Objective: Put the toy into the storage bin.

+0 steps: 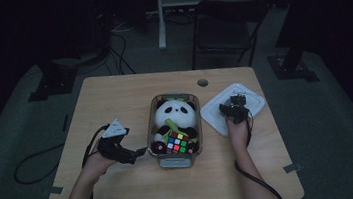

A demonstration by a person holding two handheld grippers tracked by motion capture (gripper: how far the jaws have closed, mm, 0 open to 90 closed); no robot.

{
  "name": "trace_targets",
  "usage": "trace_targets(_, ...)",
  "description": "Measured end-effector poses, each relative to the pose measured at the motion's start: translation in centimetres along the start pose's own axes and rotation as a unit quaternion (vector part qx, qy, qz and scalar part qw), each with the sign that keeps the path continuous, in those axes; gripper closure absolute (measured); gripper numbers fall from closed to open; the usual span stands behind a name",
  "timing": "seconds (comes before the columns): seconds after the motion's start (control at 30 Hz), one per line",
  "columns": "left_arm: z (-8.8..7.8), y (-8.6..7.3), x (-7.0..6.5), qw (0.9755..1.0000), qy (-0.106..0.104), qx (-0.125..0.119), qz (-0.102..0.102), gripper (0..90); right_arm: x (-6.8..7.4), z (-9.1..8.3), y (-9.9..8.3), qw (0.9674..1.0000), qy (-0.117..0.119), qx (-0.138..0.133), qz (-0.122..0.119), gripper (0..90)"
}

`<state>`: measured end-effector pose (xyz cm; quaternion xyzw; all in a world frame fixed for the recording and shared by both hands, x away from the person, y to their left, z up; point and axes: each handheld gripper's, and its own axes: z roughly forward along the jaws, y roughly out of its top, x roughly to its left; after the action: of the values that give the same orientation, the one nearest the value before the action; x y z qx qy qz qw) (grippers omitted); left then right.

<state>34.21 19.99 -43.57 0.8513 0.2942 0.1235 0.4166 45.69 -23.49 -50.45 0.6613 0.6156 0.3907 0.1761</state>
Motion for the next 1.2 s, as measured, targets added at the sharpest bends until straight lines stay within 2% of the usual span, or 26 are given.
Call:
trace_targets(0.13, 0.0, 0.0, 0.0, 1.0000, 0.000, 0.001, -0.001, 0.4, -0.7, -1.5, -0.7, 0.9992, 0.032, 0.012, -0.020, 68.4)
trace_targets(0.23, 0.0, 0.1, -0.1, 1.0000, 0.000, 0.001, 0.000, 0.4, -0.8, -2.6, -0.9, 0.9969, 0.061, 0.029, -0.040, 69.6)
trace_targets(0.33, 0.0, 0.1, -0.1, 1.0000, 0.002, 0.001, 0.001, 0.5, -0.8, -3.3, -1.0, 0.9915, 0.098, 0.052, -0.068, 69.9)
trace_targets(0.47, -0.1, 0.1, -0.1, 1.0000, 0.002, -0.001, 0.000, 0.4, -0.6, -3.6, -1.2, 0.9817, 0.135, 0.081, -0.107, 69.3)
trace_targets(0.57, 0.0, 0.1, -0.1, 1.0000, 0.002, 0.001, -0.001, 0.5, -0.8, -3.2, -1.6, 0.9797, 0.136, 0.095, -0.112, 64.7)
trace_targets(0.63, 0.0, 0.1, -0.1, 1.0000, 0.002, 0.001, -0.002, 0.4, -1.0, -2.9, -1.8, 0.9819, 0.120, 0.096, -0.111, 61.4)
trace_targets(0.7, 0.1, 0.0, -0.1, 1.0000, 0.002, 0.001, -0.002, 0.5, -1.1, -3.0, -2.0, 0.9844, 0.109, 0.087, -0.107, 50.9)
trace_targets(0.77, 0.1, 0.0, -0.1, 1.0000, 0.003, -0.001, -0.003, 0.5, -1.2, -3.3, -2.0, 0.9879, 0.100, 0.075, -0.092, 45.5)
trace_targets(0.8, 0.1, 0.0, 0.0, 1.0000, 0.004, -0.001, -0.003, 0.5, -1.1, -3.4, -1.9, 0.9896, 0.090, 0.067, -0.090, 37.5)
trace_targets(0.83, 0.1, 0.0, 0.0, 1.0000, 0.005, -0.002, -0.004, 0.5, -1.0, -3.5, -1.9, 0.9914, 0.074, 0.059, -0.091, 35.6)
trace_targets(0.9, 0.2, -0.2, 0.0, 1.0000, 0.005, -0.007, -0.005, 0.4, -0.6, -3.6, -2.0, 0.9925, 0.063, 0.052, -0.090, 23.2)
trace_targets(0.97, 0.3, -0.4, -0.1, 0.9999, 0.003, -0.012, -0.006, 0.4, -0.1, -3.7, -2.1, 0.9921, 0.058, 0.051, -0.099, 11.8)
trace_targets(1.03, 0.3, -0.6, 0.0, 0.9999, 0.004, -0.014, -0.005, 0.5, 0.4, -3.7, -2.3, 0.9934, 0.038, 0.045, -0.099, 11.3)
trace_targets(1.1, 0.4, -0.7, 0.0, 0.9999, 0.004, -0.014, -0.007, 0.5, 0.8, -3.9, -2.5, 0.9948, 0.025, 0.035, -0.092, 11.3)
trace_targets(1.2, 0.6, -0.9, -0.1, 0.9999, 0.004, -0.010, -0.008, 0.5, 1.1, -3.8, -2.7, 0.9965, -0.009, 0.024, -0.079, 13.4)
